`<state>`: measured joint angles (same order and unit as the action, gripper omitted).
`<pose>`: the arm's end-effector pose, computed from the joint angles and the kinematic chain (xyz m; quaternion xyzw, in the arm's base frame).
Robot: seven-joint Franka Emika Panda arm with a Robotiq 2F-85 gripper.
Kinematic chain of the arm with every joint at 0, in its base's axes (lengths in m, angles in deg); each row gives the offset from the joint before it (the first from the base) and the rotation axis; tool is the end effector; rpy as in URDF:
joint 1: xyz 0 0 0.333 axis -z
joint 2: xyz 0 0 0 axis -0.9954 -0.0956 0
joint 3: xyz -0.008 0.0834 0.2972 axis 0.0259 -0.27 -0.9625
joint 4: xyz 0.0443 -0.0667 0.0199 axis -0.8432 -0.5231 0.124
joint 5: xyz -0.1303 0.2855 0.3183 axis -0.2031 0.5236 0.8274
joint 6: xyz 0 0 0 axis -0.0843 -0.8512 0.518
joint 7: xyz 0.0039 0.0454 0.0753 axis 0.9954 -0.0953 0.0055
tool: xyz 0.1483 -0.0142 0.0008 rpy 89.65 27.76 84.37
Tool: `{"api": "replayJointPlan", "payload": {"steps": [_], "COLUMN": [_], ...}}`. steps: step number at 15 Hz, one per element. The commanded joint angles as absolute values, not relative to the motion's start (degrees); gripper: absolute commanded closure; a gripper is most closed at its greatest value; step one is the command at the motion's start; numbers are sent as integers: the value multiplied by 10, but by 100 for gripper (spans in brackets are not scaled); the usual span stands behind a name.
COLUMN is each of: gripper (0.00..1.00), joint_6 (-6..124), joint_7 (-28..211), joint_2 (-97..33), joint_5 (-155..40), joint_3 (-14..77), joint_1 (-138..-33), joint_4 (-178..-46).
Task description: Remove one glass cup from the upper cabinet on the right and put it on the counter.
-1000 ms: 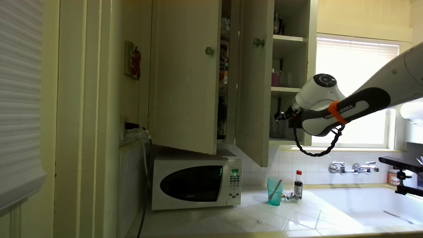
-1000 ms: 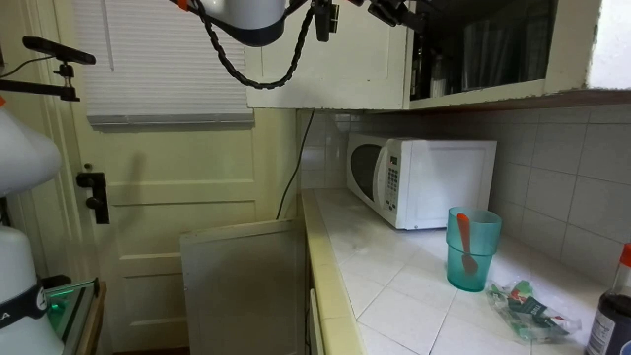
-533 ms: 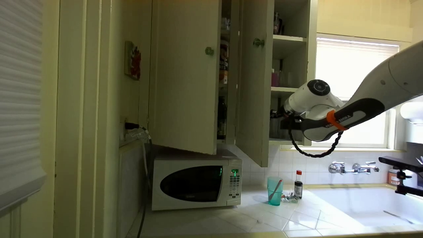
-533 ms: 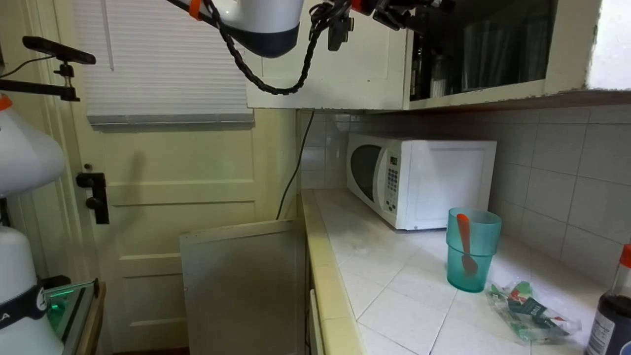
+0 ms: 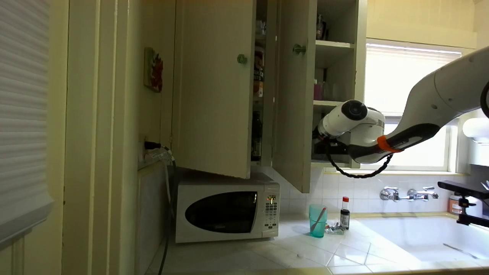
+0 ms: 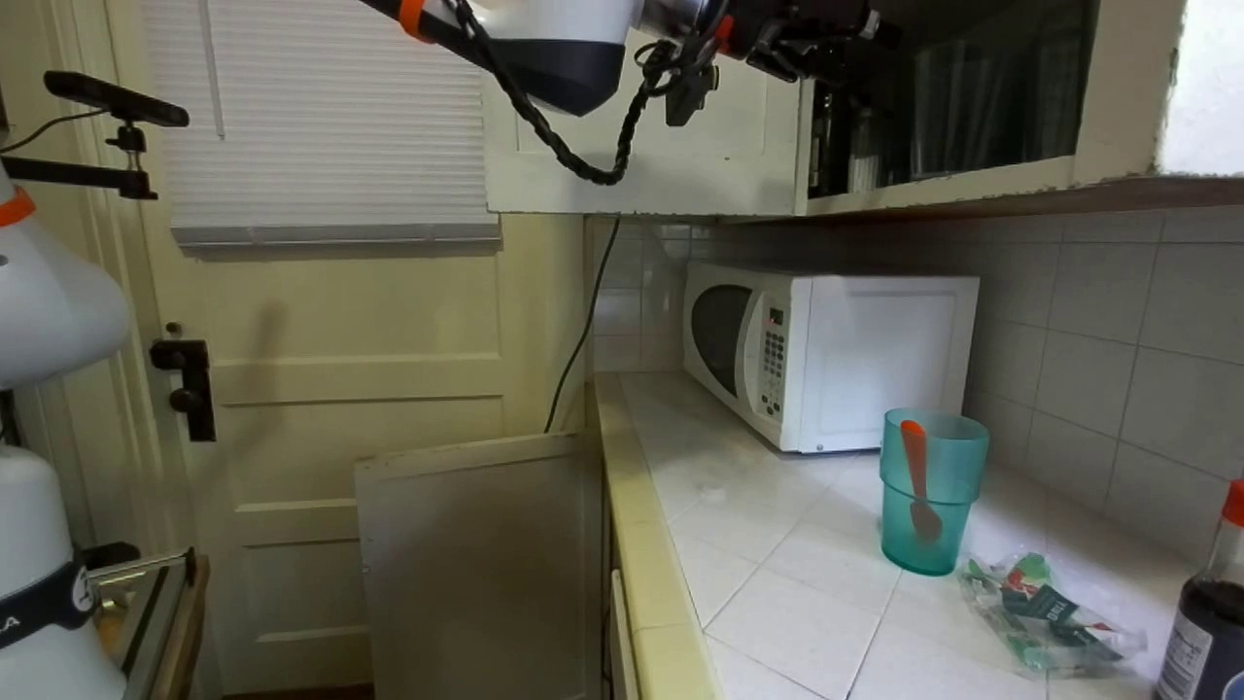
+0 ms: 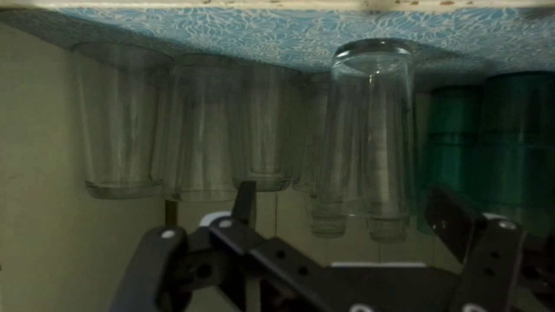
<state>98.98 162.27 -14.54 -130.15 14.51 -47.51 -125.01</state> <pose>0.6481 -0.2130 0.5925 0.7728 -0.1938 0.5818 0.1633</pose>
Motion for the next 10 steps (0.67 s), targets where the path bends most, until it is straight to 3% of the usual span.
{"api": "replayJointPlan", "payload": {"steps": [1, 10], "gripper": [0, 0], "joint_6": [942, 903], "joint_7": [1731, 1803], "joint_2": [-166, -196], "joint_5": [-1391, -1456], "joint_3": [132, 122], "joint_1": [-484, -494], "joint_4": [-1230, -1234]}}
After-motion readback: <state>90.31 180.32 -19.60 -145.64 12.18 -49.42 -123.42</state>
